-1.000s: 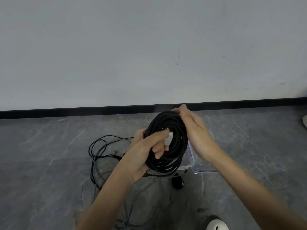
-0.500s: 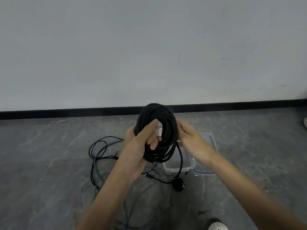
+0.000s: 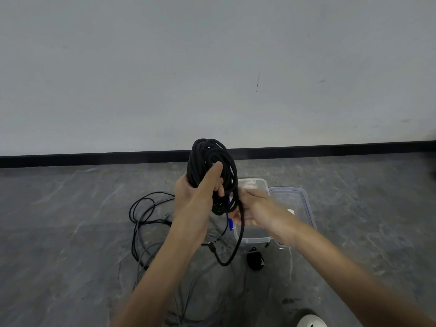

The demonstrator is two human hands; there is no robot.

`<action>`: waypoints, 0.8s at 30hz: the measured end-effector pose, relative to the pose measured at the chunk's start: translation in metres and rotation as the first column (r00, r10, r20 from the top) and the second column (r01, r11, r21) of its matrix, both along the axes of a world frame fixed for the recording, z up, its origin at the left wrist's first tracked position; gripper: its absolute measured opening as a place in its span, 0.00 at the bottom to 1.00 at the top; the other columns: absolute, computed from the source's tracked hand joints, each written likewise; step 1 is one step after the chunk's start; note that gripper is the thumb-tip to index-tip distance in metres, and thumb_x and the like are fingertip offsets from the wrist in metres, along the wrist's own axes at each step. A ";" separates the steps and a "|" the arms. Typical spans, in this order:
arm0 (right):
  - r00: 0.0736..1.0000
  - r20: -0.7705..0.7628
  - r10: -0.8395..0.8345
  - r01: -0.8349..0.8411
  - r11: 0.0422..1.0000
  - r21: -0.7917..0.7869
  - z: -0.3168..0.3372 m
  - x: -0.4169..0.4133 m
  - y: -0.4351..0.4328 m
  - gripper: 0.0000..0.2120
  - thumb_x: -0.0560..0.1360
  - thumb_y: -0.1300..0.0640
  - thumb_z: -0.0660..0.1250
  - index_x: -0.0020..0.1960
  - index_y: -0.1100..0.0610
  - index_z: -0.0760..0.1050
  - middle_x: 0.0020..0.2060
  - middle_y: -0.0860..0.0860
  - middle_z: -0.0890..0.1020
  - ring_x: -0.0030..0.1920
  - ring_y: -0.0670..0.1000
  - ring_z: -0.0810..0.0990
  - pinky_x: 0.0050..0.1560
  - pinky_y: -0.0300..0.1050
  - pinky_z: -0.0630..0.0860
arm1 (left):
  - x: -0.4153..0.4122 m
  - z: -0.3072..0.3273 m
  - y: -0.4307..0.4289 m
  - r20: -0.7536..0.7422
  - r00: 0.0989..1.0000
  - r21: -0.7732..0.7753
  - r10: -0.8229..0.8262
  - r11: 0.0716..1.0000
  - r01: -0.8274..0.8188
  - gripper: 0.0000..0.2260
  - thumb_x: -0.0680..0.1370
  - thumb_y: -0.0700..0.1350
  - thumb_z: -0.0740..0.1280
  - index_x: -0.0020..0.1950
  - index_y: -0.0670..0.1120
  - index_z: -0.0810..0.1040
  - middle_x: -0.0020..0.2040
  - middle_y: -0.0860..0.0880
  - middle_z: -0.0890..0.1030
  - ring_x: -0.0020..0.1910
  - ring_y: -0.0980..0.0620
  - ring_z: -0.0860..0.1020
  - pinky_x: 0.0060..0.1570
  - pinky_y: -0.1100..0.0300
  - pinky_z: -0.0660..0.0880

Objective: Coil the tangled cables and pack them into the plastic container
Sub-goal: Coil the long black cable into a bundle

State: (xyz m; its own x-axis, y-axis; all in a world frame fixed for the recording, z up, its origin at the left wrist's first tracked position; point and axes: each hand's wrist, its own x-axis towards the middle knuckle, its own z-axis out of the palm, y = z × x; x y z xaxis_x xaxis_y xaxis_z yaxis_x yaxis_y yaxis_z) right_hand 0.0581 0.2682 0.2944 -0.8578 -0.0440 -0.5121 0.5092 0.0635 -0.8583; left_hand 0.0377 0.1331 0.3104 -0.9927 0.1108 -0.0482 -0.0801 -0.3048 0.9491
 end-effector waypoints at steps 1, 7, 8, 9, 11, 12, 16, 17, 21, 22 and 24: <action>1.000 0.008 -0.005 0.005 1.000 -0.027 -0.001 0.001 -0.002 0.21 0.83 0.49 0.54 0.54 0.64 0.77 0.40 0.57 0.82 0.39 0.53 0.81 0.45 0.42 0.81 | 0.000 0.000 -0.001 -0.005 1.000 -0.004 0.017 1.000 -0.017 0.19 0.79 0.44 0.67 0.28 0.48 0.71 0.28 0.48 0.72 0.37 0.47 0.72 0.43 0.58 0.73; 0.979 0.114 0.166 -0.145 0.973 -0.179 0.002 0.010 -0.005 0.19 0.82 0.42 0.51 0.68 0.48 0.69 0.45 0.58 0.85 0.49 0.54 0.84 0.57 0.50 0.76 | -0.003 -0.001 -0.003 -0.025 0.996 0.040 0.088 0.995 -0.087 0.20 0.80 0.41 0.65 0.27 0.49 0.71 0.27 0.51 0.71 0.32 0.55 0.71 0.40 0.63 0.74; 0.979 0.120 0.165 -0.139 0.970 -0.199 0.002 0.011 -0.006 0.20 0.81 0.41 0.52 0.70 0.46 0.67 0.44 0.58 0.84 0.48 0.54 0.83 0.57 0.51 0.77 | -0.003 -0.001 -0.003 -0.029 0.995 0.059 0.100 0.993 -0.098 0.19 0.80 0.41 0.65 0.28 0.49 0.71 0.27 0.52 0.71 0.31 0.56 0.71 0.39 0.65 0.74; 0.981 0.117 0.152 -0.125 0.969 -0.212 0.002 0.011 -0.007 0.20 0.81 0.41 0.53 0.70 0.47 0.66 0.42 0.58 0.84 0.46 0.54 0.83 0.56 0.51 0.78 | -0.004 -0.002 -0.003 -0.033 0.993 0.073 0.114 0.991 -0.112 0.19 0.80 0.40 0.64 0.28 0.48 0.71 0.27 0.52 0.71 0.30 0.56 0.71 0.37 0.67 0.75; 0.987 0.099 0.124 -0.099 0.968 -0.229 0.005 0.011 -0.011 0.20 0.81 0.44 0.54 0.68 0.54 0.69 0.38 0.58 0.82 0.43 0.52 0.83 0.51 0.50 0.81 | -0.005 -0.004 -0.003 -0.043 0.989 0.067 0.142 0.988 -0.139 0.18 0.80 0.40 0.65 0.29 0.48 0.71 0.28 0.51 0.72 0.31 0.56 0.72 0.36 0.67 0.74; 0.990 0.089 0.109 -0.086 0.969 -0.230 0.006 0.011 -0.013 0.19 0.82 0.46 0.55 0.65 0.58 0.71 0.38 0.58 0.82 0.42 0.52 0.82 0.49 0.48 0.81 | -0.005 -0.005 -0.002 -0.045 0.987 0.060 0.157 0.986 -0.154 0.18 0.80 0.41 0.65 0.29 0.49 0.71 0.28 0.51 0.72 0.32 0.56 0.72 0.36 0.67 0.74; 0.990 0.057 0.132 -0.115 0.965 -0.236 0.006 0.015 -0.016 0.09 0.82 0.52 0.58 0.57 0.55 0.73 0.47 0.62 0.84 0.51 0.58 0.83 0.61 0.54 0.75 | -0.007 -0.007 -0.002 -0.059 0.978 0.050 0.201 0.979 -0.198 0.19 0.79 0.42 0.66 0.28 0.52 0.72 0.27 0.53 0.72 0.30 0.57 0.71 0.35 0.66 0.72; 0.985 0.058 0.163 -0.142 0.953 -0.266 0.007 0.016 -0.016 0.08 0.81 0.53 0.59 0.58 0.53 0.72 0.49 0.62 0.84 0.53 0.59 0.83 0.62 0.55 0.75 | -0.008 -0.006 -0.003 -0.068 0.976 0.042 0.208 0.978 -0.206 0.19 0.79 0.42 0.66 0.27 0.52 0.73 0.28 0.53 0.72 0.31 0.57 0.71 0.35 0.66 0.72; 0.975 0.041 0.218 -0.196 0.934 -0.300 0.003 0.020 -0.017 0.18 0.79 0.61 0.62 0.65 0.46 0.67 0.47 0.59 0.85 0.51 0.58 0.83 0.57 0.52 0.79 | -0.009 -0.006 -0.004 -0.064 0.968 0.021 0.244 0.970 -0.243 0.17 0.79 0.43 0.67 0.30 0.51 0.74 0.28 0.54 0.74 0.30 0.58 0.71 0.33 0.67 0.72; 0.978 0.033 0.204 -0.186 0.939 -0.289 0.002 0.020 -0.018 0.19 0.79 0.63 0.61 0.66 0.47 0.68 0.43 0.57 0.85 0.48 0.56 0.84 0.53 0.49 0.80 | -0.009 -0.007 -0.004 -0.069 0.965 0.001 0.254 0.967 -0.255 0.15 0.79 0.43 0.67 0.32 0.50 0.75 0.28 0.54 0.74 0.29 0.58 0.72 0.32 0.68 0.72; 0.987 0.027 0.157 -0.146 0.959 -0.242 0.002 0.021 -0.020 0.13 0.79 0.64 0.61 0.62 0.54 0.73 0.36 0.52 0.83 0.42 0.50 0.83 0.47 0.43 0.80 | -0.010 -0.007 -0.005 -0.090 0.959 -0.042 0.270 0.961 -0.274 0.10 0.78 0.43 0.67 0.37 0.48 0.76 0.27 0.55 0.74 0.29 0.60 0.72 0.30 0.69 0.71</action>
